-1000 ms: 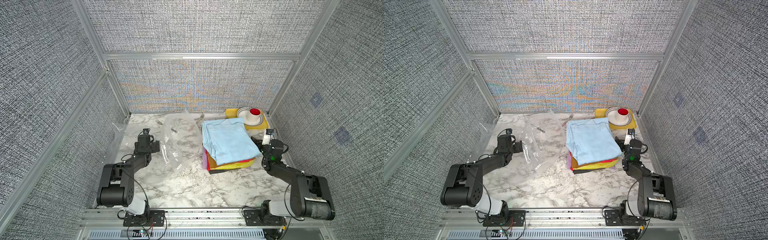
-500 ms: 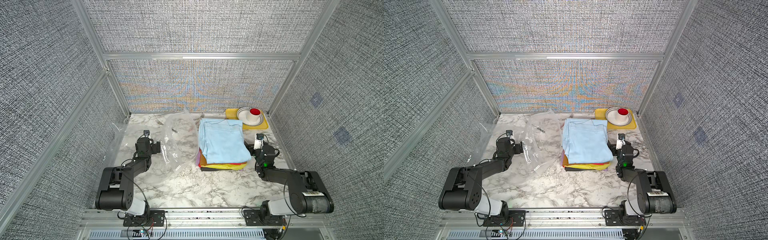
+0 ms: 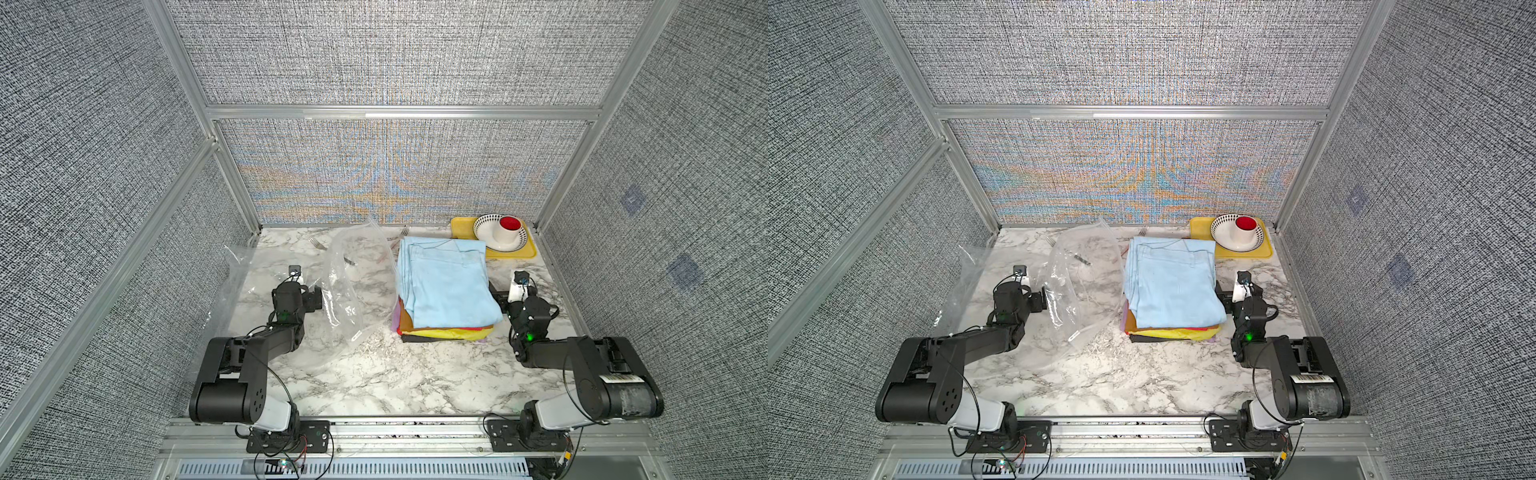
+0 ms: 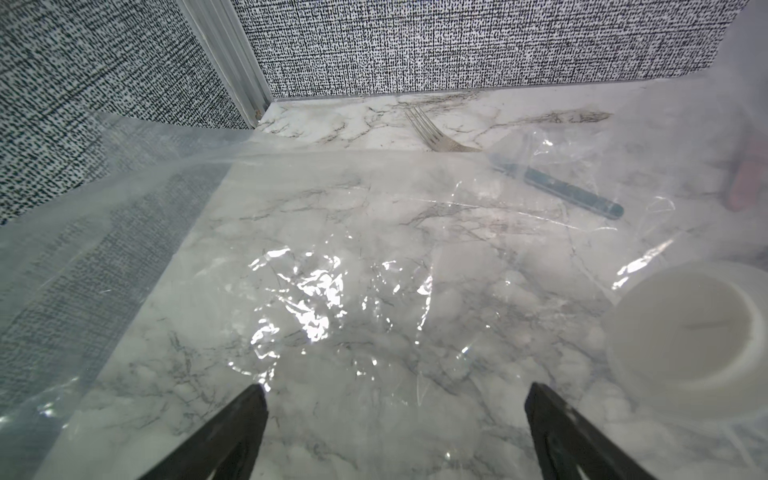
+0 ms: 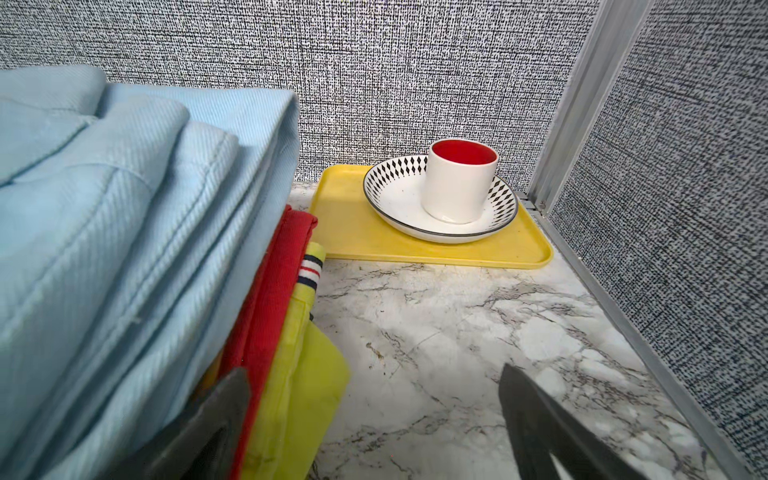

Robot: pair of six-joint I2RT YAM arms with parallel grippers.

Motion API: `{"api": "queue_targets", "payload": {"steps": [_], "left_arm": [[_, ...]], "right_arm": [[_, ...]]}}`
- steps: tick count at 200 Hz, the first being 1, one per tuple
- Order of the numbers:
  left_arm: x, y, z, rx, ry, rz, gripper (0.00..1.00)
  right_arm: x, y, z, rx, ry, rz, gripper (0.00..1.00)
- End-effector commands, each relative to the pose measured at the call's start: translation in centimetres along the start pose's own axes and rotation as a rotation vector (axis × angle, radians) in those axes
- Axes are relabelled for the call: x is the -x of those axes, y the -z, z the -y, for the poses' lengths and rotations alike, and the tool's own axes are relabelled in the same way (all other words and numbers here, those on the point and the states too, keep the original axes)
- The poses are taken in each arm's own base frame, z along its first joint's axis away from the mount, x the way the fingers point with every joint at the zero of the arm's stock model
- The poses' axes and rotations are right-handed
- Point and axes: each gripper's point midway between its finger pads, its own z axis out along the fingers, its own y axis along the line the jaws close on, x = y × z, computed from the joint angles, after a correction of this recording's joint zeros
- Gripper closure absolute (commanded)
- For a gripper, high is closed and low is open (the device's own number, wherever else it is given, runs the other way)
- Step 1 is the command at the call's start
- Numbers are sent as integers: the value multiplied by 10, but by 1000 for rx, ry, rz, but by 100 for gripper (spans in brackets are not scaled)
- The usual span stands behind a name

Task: Take the trousers out of the vacuum bag
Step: Reset both arms

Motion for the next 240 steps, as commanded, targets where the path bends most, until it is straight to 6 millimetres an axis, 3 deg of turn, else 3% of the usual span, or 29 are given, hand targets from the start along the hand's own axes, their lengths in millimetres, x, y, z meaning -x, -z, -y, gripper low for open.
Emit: {"api": "queue_targets", "payload": {"steps": [1,240], "left_arm": [[15,1,0,0,6,76,0],[11,2,5,-24,-11,90,0]], "right_arm": [[-7,4,-7,34,12,-6,3],[-10,11,14,-82,-42,18,1]]}}
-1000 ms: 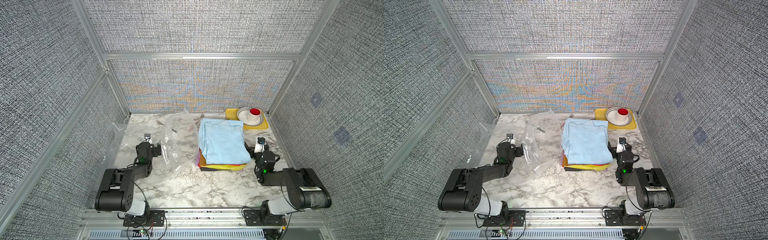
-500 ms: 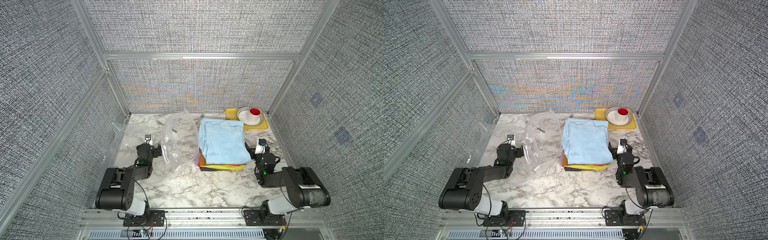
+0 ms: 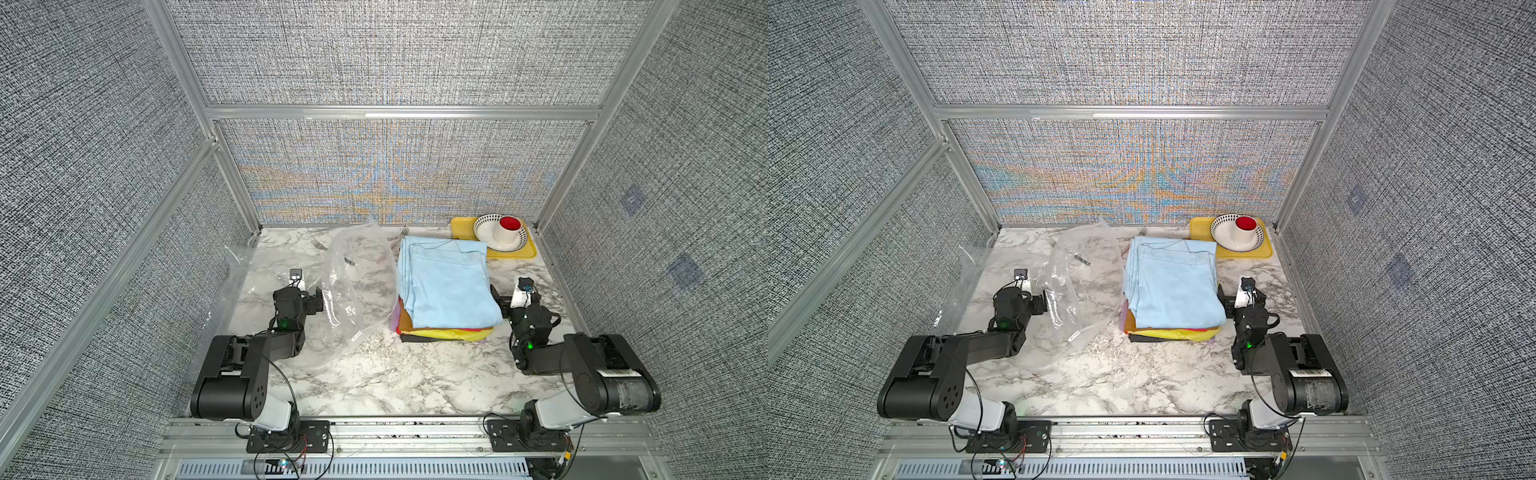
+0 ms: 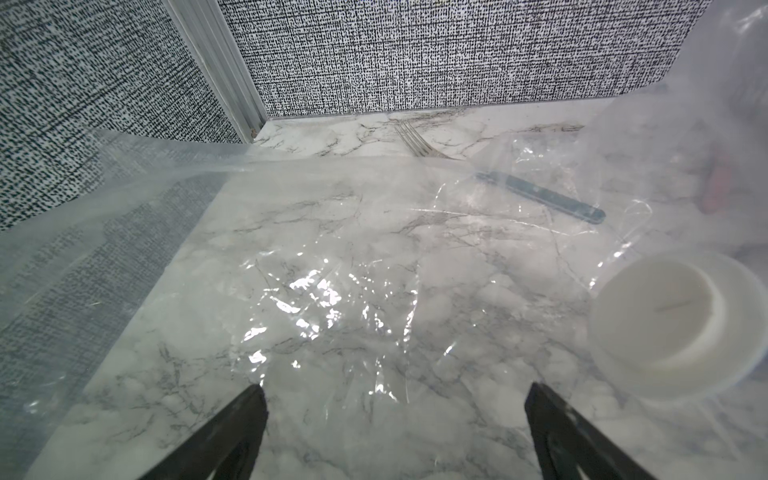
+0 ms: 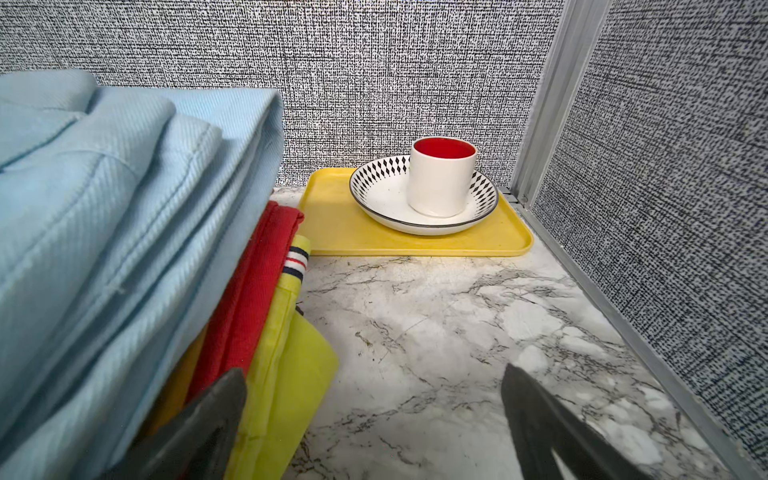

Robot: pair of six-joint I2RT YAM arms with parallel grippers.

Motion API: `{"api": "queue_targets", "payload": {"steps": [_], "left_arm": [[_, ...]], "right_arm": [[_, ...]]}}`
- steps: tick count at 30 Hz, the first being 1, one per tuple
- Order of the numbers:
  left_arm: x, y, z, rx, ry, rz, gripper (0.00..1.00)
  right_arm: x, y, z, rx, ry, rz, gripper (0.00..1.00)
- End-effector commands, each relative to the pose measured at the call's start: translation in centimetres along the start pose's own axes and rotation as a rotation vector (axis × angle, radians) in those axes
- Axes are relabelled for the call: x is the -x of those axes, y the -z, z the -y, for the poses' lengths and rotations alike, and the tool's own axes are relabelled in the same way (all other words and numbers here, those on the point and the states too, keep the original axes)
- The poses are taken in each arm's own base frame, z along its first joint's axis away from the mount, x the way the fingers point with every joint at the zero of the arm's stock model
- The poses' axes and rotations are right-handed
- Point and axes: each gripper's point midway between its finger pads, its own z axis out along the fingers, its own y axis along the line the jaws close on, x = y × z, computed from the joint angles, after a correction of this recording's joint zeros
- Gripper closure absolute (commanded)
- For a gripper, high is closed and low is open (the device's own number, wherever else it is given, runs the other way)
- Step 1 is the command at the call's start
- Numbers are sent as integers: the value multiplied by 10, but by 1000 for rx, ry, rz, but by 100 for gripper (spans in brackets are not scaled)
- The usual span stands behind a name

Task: Take the trousers out of the vacuum bag
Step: Reset both arms

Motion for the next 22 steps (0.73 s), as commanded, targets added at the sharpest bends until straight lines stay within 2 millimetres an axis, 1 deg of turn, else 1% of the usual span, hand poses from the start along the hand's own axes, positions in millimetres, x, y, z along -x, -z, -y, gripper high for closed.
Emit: {"api": "queue_targets", "payload": {"steps": [1,19,22], "left_arm": [[10,0,1,-4,-3,34,0],[10,-2,1,-13,-1,24,0],[10,0,1,-19,-6,31,0]], "right_arm": [[-4,2,5,-37,-10,-11,1],[-4,2,5,-42,-9,-12,1],[-4,2,5,-42,-9,-12,1]]}}
